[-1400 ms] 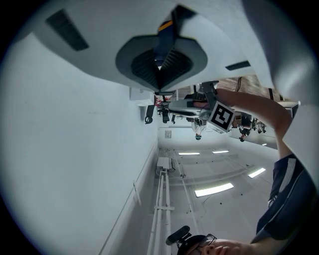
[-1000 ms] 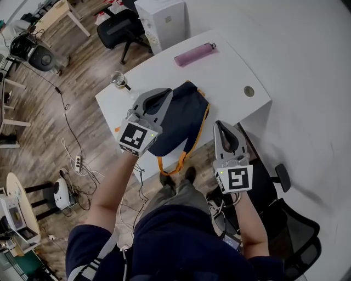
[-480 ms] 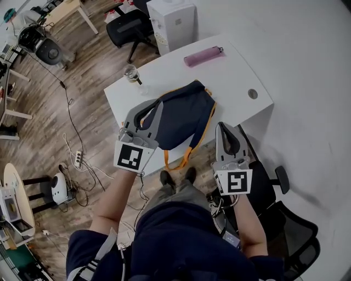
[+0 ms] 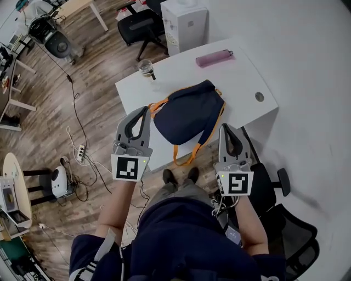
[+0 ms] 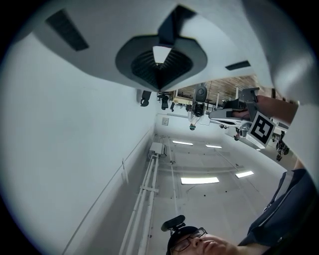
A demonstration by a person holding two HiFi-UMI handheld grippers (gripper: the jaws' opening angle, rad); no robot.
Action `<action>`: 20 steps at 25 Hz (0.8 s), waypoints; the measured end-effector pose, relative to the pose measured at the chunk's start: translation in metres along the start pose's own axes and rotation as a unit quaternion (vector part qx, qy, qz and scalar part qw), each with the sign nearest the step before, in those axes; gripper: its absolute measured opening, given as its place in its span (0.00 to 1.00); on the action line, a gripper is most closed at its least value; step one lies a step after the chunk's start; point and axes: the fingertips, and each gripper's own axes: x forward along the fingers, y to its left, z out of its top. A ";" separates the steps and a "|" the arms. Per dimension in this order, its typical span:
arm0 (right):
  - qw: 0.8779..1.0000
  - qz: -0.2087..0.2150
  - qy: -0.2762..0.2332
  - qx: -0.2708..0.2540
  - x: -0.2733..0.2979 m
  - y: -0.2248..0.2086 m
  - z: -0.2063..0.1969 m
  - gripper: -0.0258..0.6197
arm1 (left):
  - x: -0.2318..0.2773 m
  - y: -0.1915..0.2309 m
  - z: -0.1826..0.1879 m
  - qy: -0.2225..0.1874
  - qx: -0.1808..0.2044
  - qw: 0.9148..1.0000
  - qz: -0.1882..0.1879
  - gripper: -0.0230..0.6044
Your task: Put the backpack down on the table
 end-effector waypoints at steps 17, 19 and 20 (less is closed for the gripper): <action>0.999 0.020 0.013 0.021 -0.021 0.043 -0.003 0.04 | -0.118 0.057 -0.031 0.055 -0.001 0.991 0.120 0.04; 0.999 0.021 0.015 0.022 -0.022 0.045 -0.006 0.04 | -0.127 0.061 -0.035 0.059 0.022 0.990 0.124 0.04; 0.999 0.022 0.016 0.023 -0.023 0.046 -0.007 0.04 | -0.130 0.062 -0.036 0.060 0.028 0.990 0.128 0.04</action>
